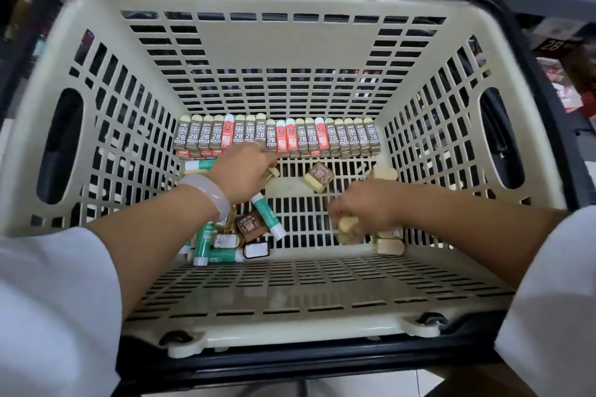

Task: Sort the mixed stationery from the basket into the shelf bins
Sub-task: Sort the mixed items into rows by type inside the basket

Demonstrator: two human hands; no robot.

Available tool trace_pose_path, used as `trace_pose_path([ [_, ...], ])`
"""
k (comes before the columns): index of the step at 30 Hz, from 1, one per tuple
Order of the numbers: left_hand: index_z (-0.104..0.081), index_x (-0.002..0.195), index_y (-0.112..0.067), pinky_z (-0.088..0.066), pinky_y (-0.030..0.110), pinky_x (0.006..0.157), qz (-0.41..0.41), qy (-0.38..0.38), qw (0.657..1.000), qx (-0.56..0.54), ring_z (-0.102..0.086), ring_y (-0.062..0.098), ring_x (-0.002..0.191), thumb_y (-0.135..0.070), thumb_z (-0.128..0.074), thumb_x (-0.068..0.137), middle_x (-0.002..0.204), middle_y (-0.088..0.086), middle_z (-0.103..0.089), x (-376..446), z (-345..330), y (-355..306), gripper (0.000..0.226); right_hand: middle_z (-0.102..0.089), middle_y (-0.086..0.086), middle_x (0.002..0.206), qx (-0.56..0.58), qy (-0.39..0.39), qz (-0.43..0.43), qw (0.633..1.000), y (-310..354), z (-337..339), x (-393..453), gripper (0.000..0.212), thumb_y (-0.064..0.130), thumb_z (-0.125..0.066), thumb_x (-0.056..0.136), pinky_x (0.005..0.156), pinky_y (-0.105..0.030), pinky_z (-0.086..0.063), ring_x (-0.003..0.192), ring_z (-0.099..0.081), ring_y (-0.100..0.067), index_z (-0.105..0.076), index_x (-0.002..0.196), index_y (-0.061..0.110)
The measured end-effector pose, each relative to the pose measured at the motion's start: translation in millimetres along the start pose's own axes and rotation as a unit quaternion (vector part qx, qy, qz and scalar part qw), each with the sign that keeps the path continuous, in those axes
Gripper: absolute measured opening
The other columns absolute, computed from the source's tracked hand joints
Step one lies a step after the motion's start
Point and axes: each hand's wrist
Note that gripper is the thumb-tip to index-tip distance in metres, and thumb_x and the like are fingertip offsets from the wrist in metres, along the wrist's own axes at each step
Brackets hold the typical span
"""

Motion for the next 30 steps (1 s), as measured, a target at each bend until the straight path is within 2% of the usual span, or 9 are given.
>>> trace_pose_path([
  [2,-0.053,0.123,-0.013,-0.043,0.034,0.078,0.005,0.037,0.999,0.027,-0.051,0.028,0.104,-0.019,-0.042,0.095,0.118,0.011,-0.054,-1.0,-1.9,2.2,0.031,-0.049,0.008,0.086,-0.041,0.068,0.01,0.997,4.1,-5.6,3.2,0.017,0.027,-0.064,0.084,0.074,-0.028,-0.042,0.085,-0.048,-0.012,-0.06,0.098,0.018],
  [5,-0.049,0.129,-0.017,-0.044,0.036,0.081,0.002,0.069,0.996,0.049,-0.048,0.029,0.108,-0.014,-0.043,0.094,0.119,0.013,-0.052,0.7,-3.9,2.0,0.036,-0.064,0.002,0.098,-0.019,0.087,0.002,0.996,3.4,-3.5,5.4,0.016,0.025,-0.06,0.088,0.074,-0.025,-0.04,0.091,-0.057,-0.015,-0.066,0.096,0.013],
  [9,-0.047,0.127,-0.02,-0.036,0.037,0.089,-0.009,0.099,0.993,0.067,-0.039,0.026,0.115,-0.023,-0.049,0.092,0.119,0.009,-0.05,0.3,-7.1,-0.5,0.035,-0.062,-0.003,0.114,0.02,-0.054,-0.034,0.998,0.8,11.1,8.3,0.025,0.017,-0.05,0.092,0.09,-0.028,-0.046,0.1,-0.057,-0.015,-0.059,0.115,0.016],
  [13,-0.046,0.117,-0.018,-0.03,0.029,0.073,-0.027,0.075,0.996,0.036,-0.042,0.022,0.096,-0.024,-0.051,0.092,0.105,0.008,-0.054,-0.1,-8.7,-1.7,0.027,-0.048,-0.008,0.123,-0.021,-0.189,-0.096,0.977,2.0,25.4,26.8,0.037,0.02,-0.049,0.092,0.088,-0.041,-0.05,0.109,-0.053,-0.026,-0.046,0.129,0.02],
  [16,-0.047,0.111,-0.014,-0.027,0.029,0.069,-0.028,0.066,0.997,0.003,-0.046,0.021,0.091,-0.024,-0.054,0.09,0.091,0.005,-0.053,-0.9,-8.0,-1.3,0.025,-0.041,-0.012,0.127,-0.064,-0.138,-0.139,0.978,11.7,21.5,42.5,0.047,0.032,-0.055,0.09,0.083,-0.039,-0.05,0.11,-0.052,-0.03,-0.04,0.134,0.02],
  [19,-0.049,0.111,-0.013,-0.027,0.028,0.072,-0.021,0.074,0.996,-0.035,-0.039,0.017,0.087,-0.024,-0.064,0.082,0.091,0.001,-0.045,-0.2,-6.3,-1.1,0.034,-0.046,-0.013,0.123,-0.065,-0.142,-0.126,0.98,14.7,11.5,52.3,0.046,0.027,-0.058,0.089,0.077,-0.035,-0.049,0.104,-0.055,-0.03,-0.04,0.131,0.016],
  [23,-0.055,0.102,-0.013,-0.038,0.029,0.075,-0.017,0.088,0.994,-0.07,-0.047,0.019,0.091,-0.019,-0.068,0.08,0.099,0.001,-0.048,1.0,-5.0,-1.7,0.027,-0.058,-0.002,0.111,0.093,-0.146,-0.103,0.979,-3.6,16.5,39.3,0.042,0.021,-0.066,0.083,0.075,-0.025,-0.041,0.094,-0.054,-0.017,-0.047,0.12,0.015],
  [25,-0.054,0.1,-0.013,-0.044,0.033,0.077,-0.018,0.095,0.992,-0.083,-0.05,0.02,0.092,-0.018,-0.068,0.079,0.102,0.003,-0.049,1.8,-4.4,-4.8,0.025,-0.058,0.001,0.104,0.097,-0.105,-0.089,0.986,-13.7,16.3,26.7,0.039,0.023,-0.066,0.083,0.075,-0.024,-0.038,0.091,-0.052,-0.013,-0.051,0.117,0.014],
  [30,-0.049,0.09,-0.019,-0.032,0.025,0.068,-0.048,0.084,0.989,-0.115,-0.045,0.015,0.082,-0.02,-0.069,0.079,0.092,-0.004,-0.043,1.7,-4.1,-16.7,0.023,-0.057,0.003,0.103,0.077,0.058,-0.009,0.995,-10.6,4.3,12.0,0.039,0.025,-0.061,0.087,0.093,-0.03,-0.041,0.097,-0.052,-0.013,-0.056,0.124,0.013],
])
Point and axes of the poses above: each hand's wrist, its own x-axis towards the middle knuckle, its own z-axis out of the back of the hand, y = z × x
